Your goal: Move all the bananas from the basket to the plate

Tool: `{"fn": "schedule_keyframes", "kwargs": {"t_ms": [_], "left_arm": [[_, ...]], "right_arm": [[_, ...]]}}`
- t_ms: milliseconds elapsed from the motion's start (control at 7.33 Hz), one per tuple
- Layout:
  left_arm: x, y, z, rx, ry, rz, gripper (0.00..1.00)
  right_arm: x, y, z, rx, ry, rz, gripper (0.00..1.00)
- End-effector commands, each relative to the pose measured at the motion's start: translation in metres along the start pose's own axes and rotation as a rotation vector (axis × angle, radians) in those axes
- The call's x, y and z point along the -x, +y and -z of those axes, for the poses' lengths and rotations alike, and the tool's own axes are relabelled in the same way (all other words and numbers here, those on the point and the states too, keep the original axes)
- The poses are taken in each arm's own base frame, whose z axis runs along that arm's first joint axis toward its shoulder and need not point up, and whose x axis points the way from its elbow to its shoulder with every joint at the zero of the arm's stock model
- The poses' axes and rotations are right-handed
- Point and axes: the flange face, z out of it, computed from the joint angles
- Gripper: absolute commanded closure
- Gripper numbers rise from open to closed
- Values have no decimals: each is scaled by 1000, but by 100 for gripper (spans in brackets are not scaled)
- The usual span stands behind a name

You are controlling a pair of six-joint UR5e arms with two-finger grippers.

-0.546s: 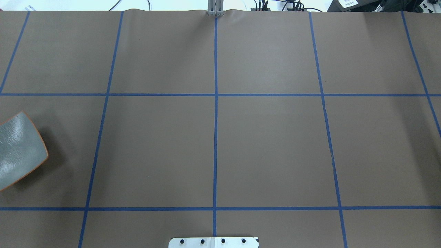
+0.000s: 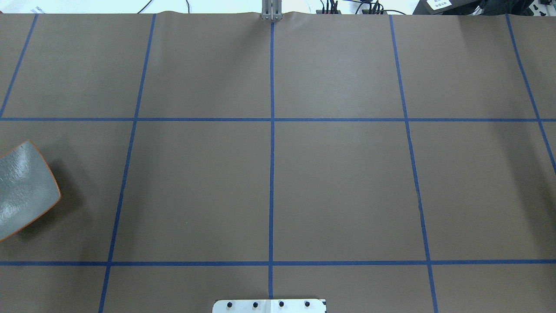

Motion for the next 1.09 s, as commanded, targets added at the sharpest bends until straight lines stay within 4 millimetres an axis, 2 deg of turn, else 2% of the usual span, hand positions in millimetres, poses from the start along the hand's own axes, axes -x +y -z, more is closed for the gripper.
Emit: {"fn": "schedule_keyframes", "kwargs": {"t_ms": [0, 273, 682, 819, 955], "left_arm": [[-4, -3, 5, -10, -1, -8, 0], [-15, -12, 18, -39, -3, -21, 0], [-22, -26, 27, -101, -4, -85, 0], [-21, -25, 24, -169, -8, -155, 0], [-6, -27, 9, -218, -11, -199, 0]], "right_arm": [[30, -39, 24, -55, -55, 72, 0], [43, -47, 38, -200, -55, 237, 0], [42, -42, 39, -212, -79, 263, 0], [40, -32, 37, -210, -76, 304, 0], [23, -9, 20, -183, -84, 350, 0]]}}
